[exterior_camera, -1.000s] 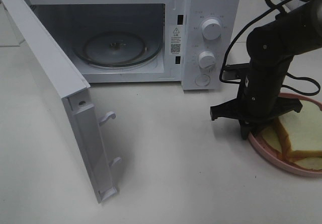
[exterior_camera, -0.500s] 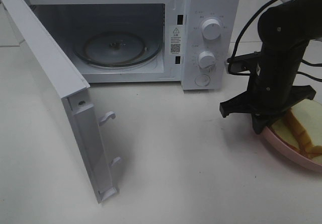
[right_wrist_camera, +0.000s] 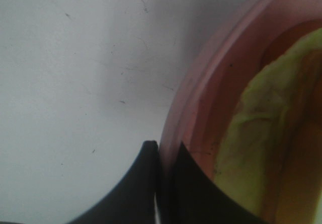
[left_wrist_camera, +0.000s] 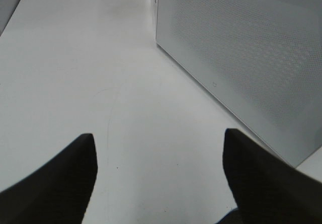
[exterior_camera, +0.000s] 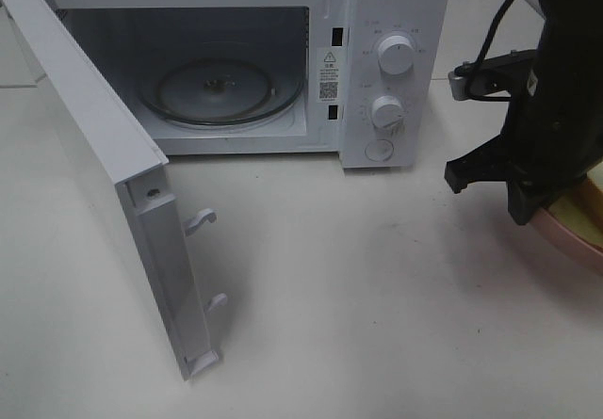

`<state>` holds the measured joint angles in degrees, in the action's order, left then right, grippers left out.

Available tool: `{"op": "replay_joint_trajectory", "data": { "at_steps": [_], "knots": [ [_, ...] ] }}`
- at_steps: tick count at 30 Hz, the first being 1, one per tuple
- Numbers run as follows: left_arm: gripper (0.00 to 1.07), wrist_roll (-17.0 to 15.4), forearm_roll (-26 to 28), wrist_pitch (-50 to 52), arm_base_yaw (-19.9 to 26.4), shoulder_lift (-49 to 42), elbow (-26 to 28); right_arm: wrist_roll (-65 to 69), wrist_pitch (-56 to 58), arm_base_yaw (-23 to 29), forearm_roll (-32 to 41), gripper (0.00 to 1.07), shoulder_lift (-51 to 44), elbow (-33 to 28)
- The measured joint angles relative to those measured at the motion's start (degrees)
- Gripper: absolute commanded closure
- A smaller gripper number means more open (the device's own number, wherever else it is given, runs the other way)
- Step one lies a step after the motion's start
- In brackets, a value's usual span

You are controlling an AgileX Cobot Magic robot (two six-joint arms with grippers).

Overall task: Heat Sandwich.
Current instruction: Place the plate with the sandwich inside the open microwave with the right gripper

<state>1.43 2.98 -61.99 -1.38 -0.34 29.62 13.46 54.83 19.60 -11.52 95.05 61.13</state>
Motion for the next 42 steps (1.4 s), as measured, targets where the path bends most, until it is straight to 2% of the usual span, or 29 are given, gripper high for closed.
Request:
{"op": "replay_joint_trajectory", "data": {
  "at_steps": [8, 16, 29, 32, 38, 41, 42],
  "knots": [
    [0.4, 0.0, 0.0, 0.0, 0.0, 0.0, 0.0, -4.9, 3.5, 1.1, -0.3, 1.07, -4.0, 0.0],
    [0.4, 0.0, 0.0, 0.0, 0.0, 0.0, 0.0, -8.0, 6.0, 7.4, -0.4, 1.07, -5.7, -0.6],
    [0.4, 0.0, 0.0, 0.0, 0.0, 0.0, 0.0, -13.1, 4.9, 13.4, -0.5, 1.07, -15.8, -12.0],
    [0.4, 0.0, 0.0, 0.0, 0.0, 0.0, 0.0, -18.5, 2.7, 15.1, -0.3, 1.07, -19.5, -15.4],
    [0.4, 0.0, 0.0, 0.0, 0.0, 0.0, 0.0, -29.0, 0.8, 18.3, -0.3, 1.07, -23.0, -17.9],
    [0.4, 0.0, 0.0, 0.0, 0.0, 0.0, 0.0, -43.9, 0.3, 20.1, 1.1, 1.07, -24.1, -18.3],
    [0.4, 0.0, 0.0, 0.0, 0.0, 0.0, 0.0, -43.9, 0.3, 20.1, 1.1, 1.07, -24.1, -18.3]
  ]
}}
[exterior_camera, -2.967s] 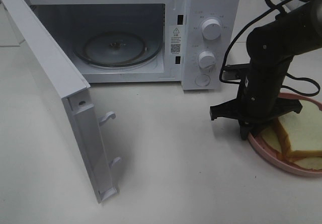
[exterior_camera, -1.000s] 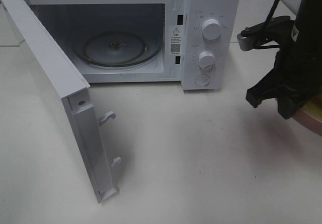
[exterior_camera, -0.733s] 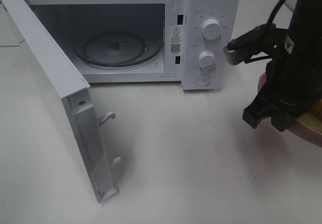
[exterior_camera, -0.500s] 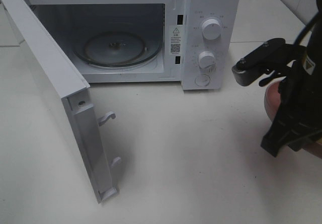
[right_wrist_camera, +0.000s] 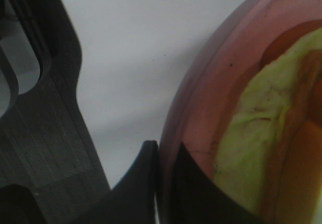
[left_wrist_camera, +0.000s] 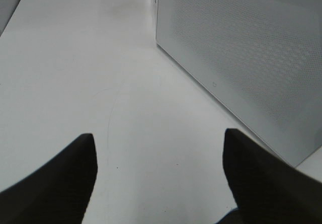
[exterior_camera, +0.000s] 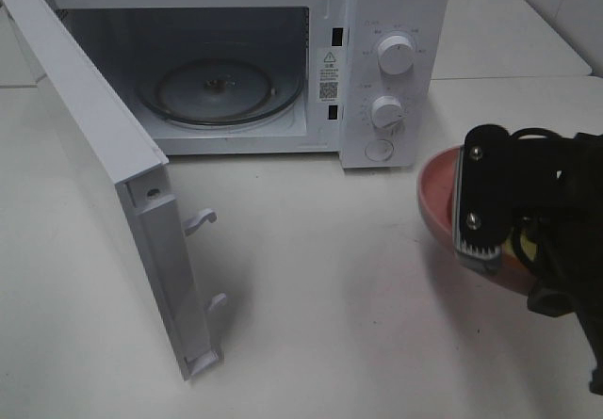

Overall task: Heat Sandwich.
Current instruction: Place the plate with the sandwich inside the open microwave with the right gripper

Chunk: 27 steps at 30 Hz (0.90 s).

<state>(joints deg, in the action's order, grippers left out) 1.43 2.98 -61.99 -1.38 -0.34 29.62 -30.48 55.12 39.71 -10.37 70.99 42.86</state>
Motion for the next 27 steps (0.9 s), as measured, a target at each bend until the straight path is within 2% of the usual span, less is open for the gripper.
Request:
{"op": "replay_joint_trajectory", "data": {
  "at_steps": [1, 5, 6, 10, 20, 27],
  "knots": [
    [0.4, 0.0, 0.0, 0.0, 0.0, 0.0, 0.0, -7.3, 0.0, 0.1, 1.4, 1.07, 0.0, 0.0],
    [0.4, 0.0, 0.0, 0.0, 0.0, 0.0, 0.0, -17.9, -0.5, 0.1, 3.0, 1.07, 0.0, 0.0],
    [0.4, 0.0, 0.0, 0.0, 0.0, 0.0, 0.0, -24.8, -1.5, 0.2, 3.3, 1.07, 0.0, -0.1],
    [0.4, 0.0, 0.0, 0.0, 0.0, 0.0, 0.0, -33.6, -4.5, 0.2, 3.3, 1.07, 0.0, -0.2],
    [0.4, 0.0, 0.0, 0.0, 0.0, 0.0, 0.0, -40.0, -13.9, 0.2, 3.3, 1.07, 0.6, -0.2],
    [0.4, 0.0, 0.0, 0.0, 0.0, 0.0, 0.0, -46.3, -15.2, 0.2, 3.3, 1.07, 4.8, -0.2]
  ]
}}
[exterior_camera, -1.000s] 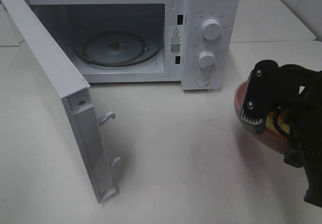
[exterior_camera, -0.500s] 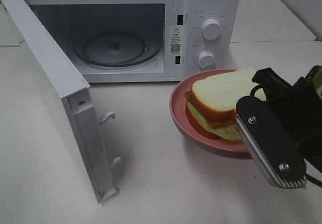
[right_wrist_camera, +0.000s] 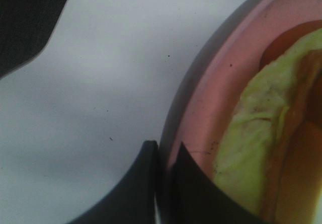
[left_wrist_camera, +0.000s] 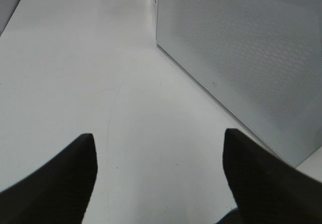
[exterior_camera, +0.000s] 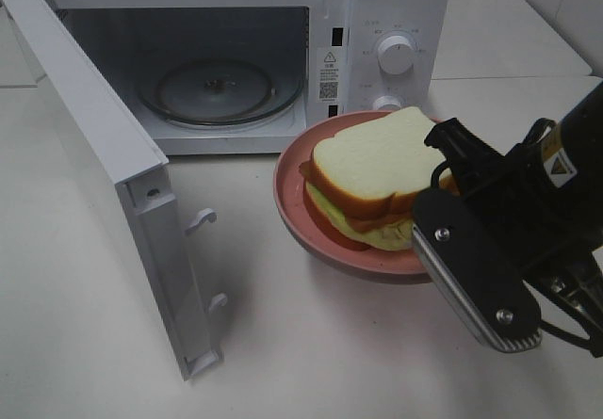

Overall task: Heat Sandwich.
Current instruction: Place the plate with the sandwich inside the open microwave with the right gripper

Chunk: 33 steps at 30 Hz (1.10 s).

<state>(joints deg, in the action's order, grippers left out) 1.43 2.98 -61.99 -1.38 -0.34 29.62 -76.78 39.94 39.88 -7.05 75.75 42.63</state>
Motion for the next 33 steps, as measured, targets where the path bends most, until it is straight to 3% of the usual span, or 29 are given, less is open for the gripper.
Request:
{"op": "replay_joint_trajectory", "data": {
  "at_steps": [7, 33],
  "knots": [
    [0.4, 0.0, 0.0, 0.0, 0.0, 0.0, 0.0, -2.9, -2.3, 0.0, 0.3, 1.07, 5.8, 3.7],
    [0.4, 0.0, 0.0, 0.0, 0.0, 0.0, 0.0, -4.7, -0.5, 2.8, 1.0, 1.07, 29.2, 31.3]
  ]
}}
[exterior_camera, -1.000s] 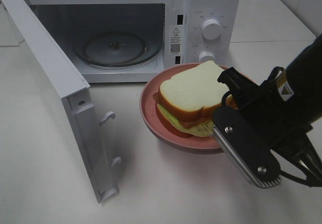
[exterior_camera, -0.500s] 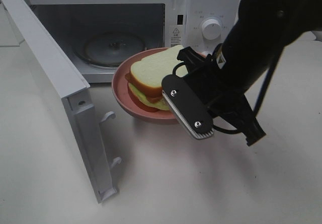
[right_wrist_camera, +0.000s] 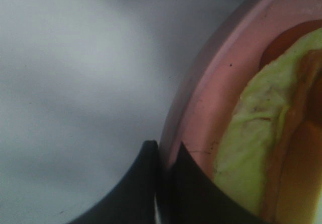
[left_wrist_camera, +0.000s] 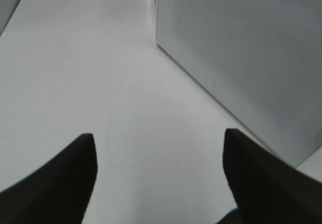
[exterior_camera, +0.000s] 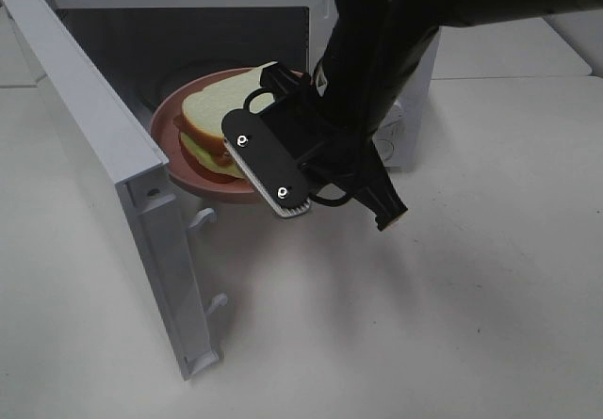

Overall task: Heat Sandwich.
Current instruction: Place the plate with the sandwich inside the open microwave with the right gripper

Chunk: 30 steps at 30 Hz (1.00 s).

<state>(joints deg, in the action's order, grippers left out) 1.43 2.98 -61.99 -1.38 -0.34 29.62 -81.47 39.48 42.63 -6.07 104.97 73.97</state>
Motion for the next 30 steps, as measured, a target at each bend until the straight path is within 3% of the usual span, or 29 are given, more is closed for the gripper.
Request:
{"op": "replay_joint_trajectory", "data": {
  "at_steps": [30],
  "knots": [
    [0.4, 0.0, 0.0, 0.0, 0.0, 0.0, 0.0, -1.4, 5.9, -1.7, 1.5, 1.07, 27.2, 38.7]
  ]
}}
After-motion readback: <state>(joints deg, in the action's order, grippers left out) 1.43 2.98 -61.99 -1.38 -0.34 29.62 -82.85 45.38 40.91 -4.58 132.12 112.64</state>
